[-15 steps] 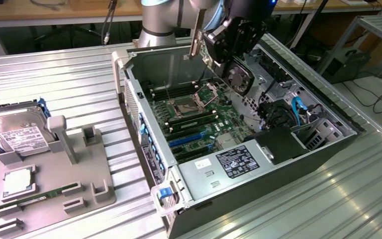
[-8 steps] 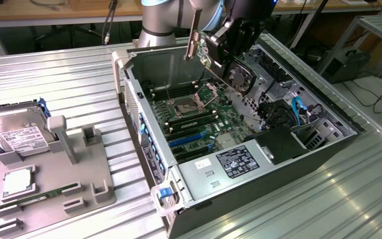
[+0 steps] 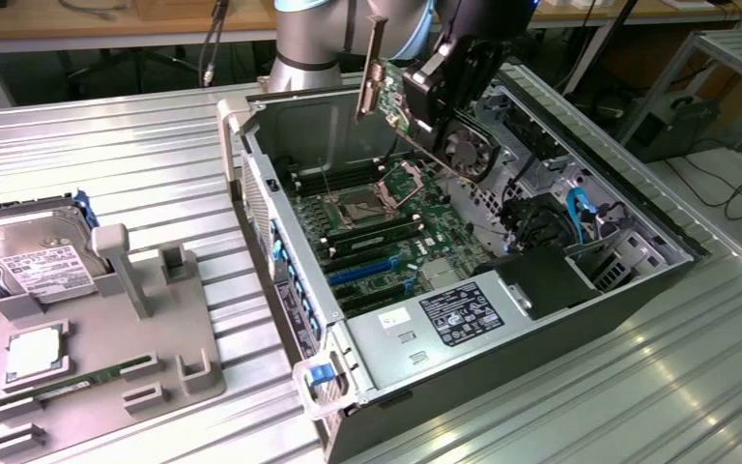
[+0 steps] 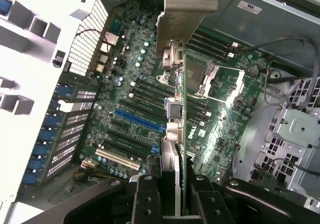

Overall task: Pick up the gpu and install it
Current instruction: 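Insert the gpu into the slot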

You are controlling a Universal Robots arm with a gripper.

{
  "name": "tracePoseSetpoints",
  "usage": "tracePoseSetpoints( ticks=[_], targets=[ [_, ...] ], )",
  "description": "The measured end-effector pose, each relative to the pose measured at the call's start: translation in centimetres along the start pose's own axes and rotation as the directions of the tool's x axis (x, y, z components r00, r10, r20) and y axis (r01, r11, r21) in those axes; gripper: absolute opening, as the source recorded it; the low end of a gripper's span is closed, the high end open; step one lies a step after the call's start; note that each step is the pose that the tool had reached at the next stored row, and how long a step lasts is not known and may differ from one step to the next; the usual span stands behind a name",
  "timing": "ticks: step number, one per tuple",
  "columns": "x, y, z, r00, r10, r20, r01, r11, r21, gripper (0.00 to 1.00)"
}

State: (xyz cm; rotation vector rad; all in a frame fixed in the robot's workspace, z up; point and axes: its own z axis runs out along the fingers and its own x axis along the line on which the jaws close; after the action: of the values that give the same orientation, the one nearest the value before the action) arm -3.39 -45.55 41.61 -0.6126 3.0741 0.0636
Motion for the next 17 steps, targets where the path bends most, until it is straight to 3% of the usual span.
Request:
tracePoseSetpoints(
  ticks=[7,17],
  targets=[
    [0.0,0.0,0.0,0.9974,-0.072,-0.0027,0.072,0.9974,-0.0011,0.28],
    [0.0,0.0,0.0,0.9846,-0.174,-0.0065,0.174,0.9847,-0.003,0.28]
  ],
)
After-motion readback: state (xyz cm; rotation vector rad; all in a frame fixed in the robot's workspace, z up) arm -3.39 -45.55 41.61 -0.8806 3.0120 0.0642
